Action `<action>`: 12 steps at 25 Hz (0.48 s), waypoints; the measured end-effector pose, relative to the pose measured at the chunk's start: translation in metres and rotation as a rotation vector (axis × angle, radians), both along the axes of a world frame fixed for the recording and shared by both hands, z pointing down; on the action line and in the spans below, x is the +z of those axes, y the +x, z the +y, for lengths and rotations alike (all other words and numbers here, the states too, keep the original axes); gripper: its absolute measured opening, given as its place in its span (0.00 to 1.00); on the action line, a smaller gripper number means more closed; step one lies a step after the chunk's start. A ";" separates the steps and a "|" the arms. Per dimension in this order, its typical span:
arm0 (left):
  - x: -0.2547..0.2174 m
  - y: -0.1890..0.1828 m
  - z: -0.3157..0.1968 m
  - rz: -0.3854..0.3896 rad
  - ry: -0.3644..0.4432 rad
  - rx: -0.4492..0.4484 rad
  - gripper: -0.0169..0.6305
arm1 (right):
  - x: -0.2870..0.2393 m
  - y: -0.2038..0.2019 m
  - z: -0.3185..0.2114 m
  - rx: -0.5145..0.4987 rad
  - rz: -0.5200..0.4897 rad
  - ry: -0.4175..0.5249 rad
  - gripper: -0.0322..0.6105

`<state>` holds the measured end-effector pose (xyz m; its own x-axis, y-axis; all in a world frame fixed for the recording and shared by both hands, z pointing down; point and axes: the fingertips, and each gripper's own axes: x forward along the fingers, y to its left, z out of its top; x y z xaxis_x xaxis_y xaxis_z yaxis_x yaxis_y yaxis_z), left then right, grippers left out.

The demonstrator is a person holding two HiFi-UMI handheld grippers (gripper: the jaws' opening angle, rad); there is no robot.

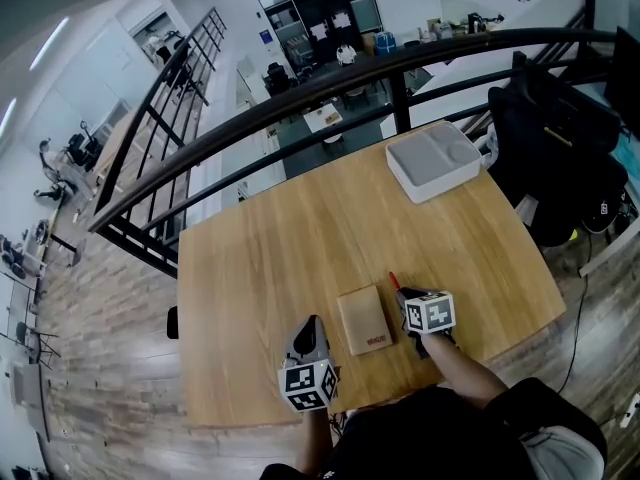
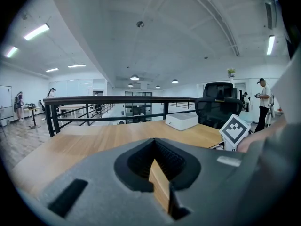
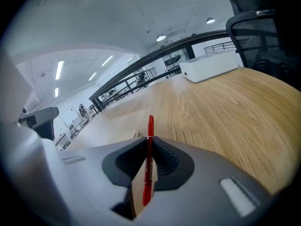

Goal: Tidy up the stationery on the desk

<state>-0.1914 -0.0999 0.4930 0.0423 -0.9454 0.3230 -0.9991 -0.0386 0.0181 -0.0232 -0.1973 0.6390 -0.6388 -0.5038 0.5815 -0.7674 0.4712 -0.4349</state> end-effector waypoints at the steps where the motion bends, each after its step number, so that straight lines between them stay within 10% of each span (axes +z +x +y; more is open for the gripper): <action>1: 0.000 0.000 0.000 0.000 0.001 -0.001 0.02 | 0.001 0.000 -0.001 -0.002 0.008 0.000 0.13; 12: 0.000 -0.002 -0.002 0.007 0.003 -0.012 0.02 | 0.005 -0.001 -0.001 -0.013 0.064 0.004 0.13</action>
